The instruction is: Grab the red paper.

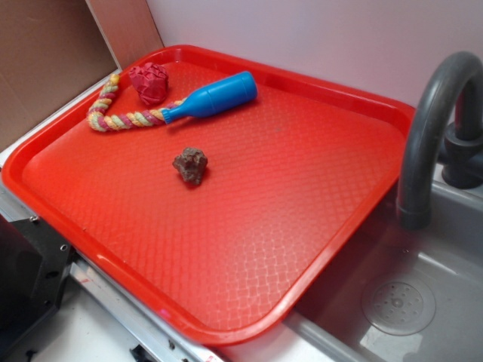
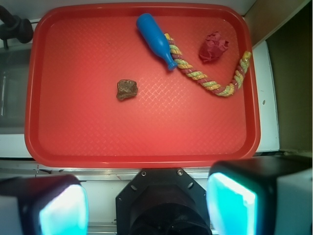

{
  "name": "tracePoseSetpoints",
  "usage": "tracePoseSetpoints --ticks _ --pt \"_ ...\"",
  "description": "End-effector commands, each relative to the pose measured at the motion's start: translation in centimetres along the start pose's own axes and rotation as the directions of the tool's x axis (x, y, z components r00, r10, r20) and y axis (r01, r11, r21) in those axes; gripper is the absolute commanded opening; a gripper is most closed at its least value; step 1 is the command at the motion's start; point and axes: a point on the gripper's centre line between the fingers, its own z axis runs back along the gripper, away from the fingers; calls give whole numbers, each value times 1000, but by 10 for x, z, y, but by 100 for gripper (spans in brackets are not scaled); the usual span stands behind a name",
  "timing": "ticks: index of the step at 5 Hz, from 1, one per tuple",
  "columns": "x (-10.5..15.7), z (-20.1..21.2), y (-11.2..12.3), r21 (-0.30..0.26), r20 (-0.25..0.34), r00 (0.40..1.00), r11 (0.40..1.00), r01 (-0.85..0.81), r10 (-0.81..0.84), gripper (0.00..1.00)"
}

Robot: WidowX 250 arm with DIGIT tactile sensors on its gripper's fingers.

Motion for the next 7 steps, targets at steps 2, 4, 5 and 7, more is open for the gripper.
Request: tracePoseSetpoints --ticks 2,4,5,7 --pt "16 -14 17 0 108 964 970 -243 242 100" --pt "58 -43 61 -14 273 711 742 -671 648 100" --pt "80 -61 82 -30 332 610 654 -756 720 100" --pt "119 -100 120 -60 428 525 603 -796 735 100"
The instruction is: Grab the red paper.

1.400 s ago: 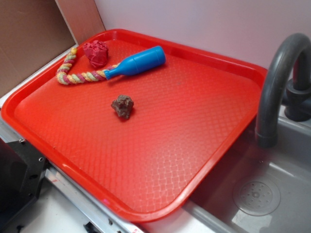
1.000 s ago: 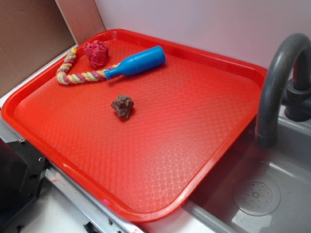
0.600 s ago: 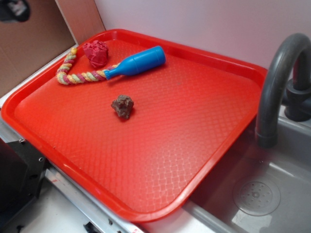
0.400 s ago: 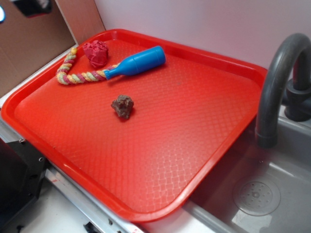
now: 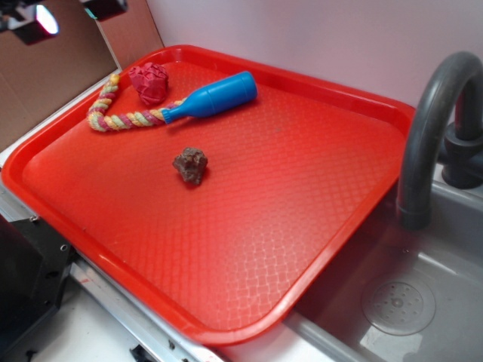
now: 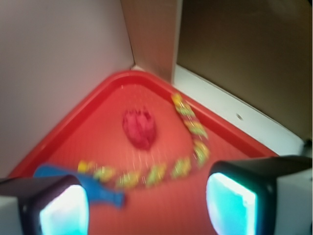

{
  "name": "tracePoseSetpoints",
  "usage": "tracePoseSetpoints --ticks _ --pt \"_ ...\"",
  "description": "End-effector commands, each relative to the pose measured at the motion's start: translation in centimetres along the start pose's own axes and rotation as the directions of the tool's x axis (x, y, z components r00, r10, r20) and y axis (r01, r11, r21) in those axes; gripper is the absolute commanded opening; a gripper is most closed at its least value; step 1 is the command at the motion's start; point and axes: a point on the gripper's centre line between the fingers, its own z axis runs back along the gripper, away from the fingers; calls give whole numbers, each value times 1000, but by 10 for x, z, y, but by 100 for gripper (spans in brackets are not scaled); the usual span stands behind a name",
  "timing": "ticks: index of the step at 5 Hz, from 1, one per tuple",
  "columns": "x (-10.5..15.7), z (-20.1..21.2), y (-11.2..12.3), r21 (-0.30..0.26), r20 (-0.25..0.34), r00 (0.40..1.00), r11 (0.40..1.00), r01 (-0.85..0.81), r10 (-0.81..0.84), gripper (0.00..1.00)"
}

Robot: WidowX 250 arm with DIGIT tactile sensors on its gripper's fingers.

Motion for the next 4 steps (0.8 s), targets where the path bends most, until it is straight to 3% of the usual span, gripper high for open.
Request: tracePoseSetpoints --ticks 1,4 --pt "26 -42 7 -48 23 999 998 -39 40 100" --pt "36 -111 13 -19 -43 998 998 -56 55 100"
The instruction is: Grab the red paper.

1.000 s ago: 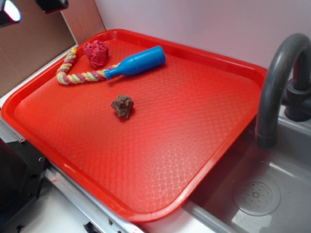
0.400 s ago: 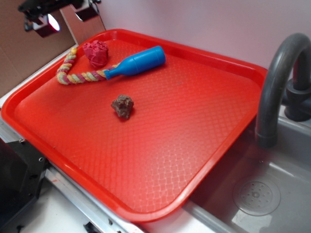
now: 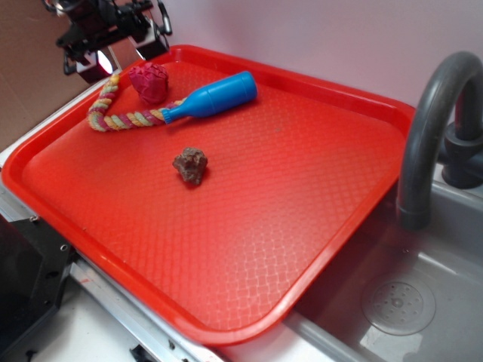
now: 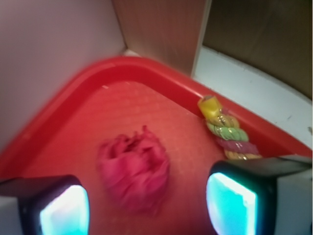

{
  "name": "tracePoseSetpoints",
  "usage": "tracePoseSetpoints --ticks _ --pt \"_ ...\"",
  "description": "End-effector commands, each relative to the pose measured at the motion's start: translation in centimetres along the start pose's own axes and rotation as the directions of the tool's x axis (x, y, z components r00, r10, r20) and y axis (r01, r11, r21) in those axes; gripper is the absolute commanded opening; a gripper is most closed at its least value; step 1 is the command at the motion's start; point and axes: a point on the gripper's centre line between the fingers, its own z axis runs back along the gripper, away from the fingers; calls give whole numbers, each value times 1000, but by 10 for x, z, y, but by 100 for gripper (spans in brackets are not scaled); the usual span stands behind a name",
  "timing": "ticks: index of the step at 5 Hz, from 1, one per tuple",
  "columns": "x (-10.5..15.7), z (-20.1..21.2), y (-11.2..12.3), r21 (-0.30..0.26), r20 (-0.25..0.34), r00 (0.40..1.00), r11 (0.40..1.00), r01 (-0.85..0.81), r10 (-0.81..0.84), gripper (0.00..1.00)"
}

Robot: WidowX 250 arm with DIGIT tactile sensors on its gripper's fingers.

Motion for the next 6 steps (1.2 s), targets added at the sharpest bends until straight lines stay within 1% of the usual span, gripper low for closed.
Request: tracePoseSetpoints --ticks 1,2,3,4,5,6 --pt "16 -18 -3 -28 -10 1000 999 19 -19 100" --pt "10 -29 -6 -14 -29 999 999 35 -35 100" --pt "5 -35 -7 -6 -36 999 999 34 -34 51" --pt "1 -32 -7 -14 -30 999 999 43 -43 0" --pt "3 -12 -8 5 -32 999 1000 20 -20 0" --pt "13 20 -14 -48 -164 981 995 93 -100 0"
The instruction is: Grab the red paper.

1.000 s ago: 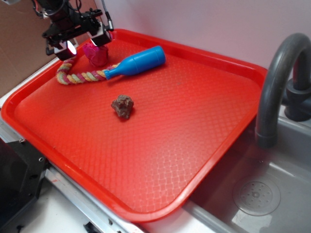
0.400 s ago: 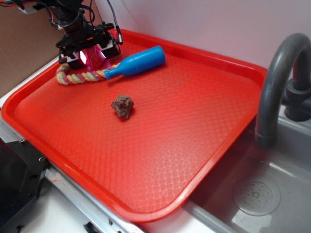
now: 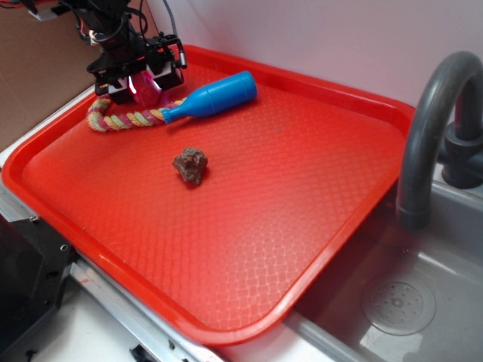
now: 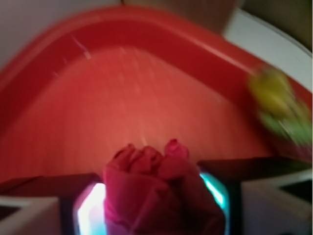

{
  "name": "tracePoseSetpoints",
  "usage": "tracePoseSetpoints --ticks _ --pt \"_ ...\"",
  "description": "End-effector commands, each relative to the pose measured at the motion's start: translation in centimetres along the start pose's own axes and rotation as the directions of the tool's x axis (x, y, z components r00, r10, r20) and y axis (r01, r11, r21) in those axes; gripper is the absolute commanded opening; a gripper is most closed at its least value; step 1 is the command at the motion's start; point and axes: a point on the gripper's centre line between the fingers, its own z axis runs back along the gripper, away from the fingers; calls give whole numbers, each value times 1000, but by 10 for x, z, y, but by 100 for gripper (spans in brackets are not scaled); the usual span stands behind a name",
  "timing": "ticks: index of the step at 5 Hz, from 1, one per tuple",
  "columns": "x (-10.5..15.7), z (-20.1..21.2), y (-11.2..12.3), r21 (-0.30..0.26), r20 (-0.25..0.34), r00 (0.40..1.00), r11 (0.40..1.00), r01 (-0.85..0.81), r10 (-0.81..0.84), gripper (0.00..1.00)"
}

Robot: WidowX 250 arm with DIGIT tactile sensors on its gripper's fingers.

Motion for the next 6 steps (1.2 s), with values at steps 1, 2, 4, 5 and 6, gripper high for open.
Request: tracePoseSetpoints --ticks 1,2,4,5,6 --pt "21 84 -14 -116 -166 949 961 250 -267 0" --pt "-6 126 -30 -173 -177 878 892 418 -445 0" --pt "-59 186 -24 -262 -154 814 818 513 -560 0" --pt "-70 203 -11 -290 -141 814 810 510 -563 0" --pt "-72 201 4 -321 -207 821 830 456 -532 0"
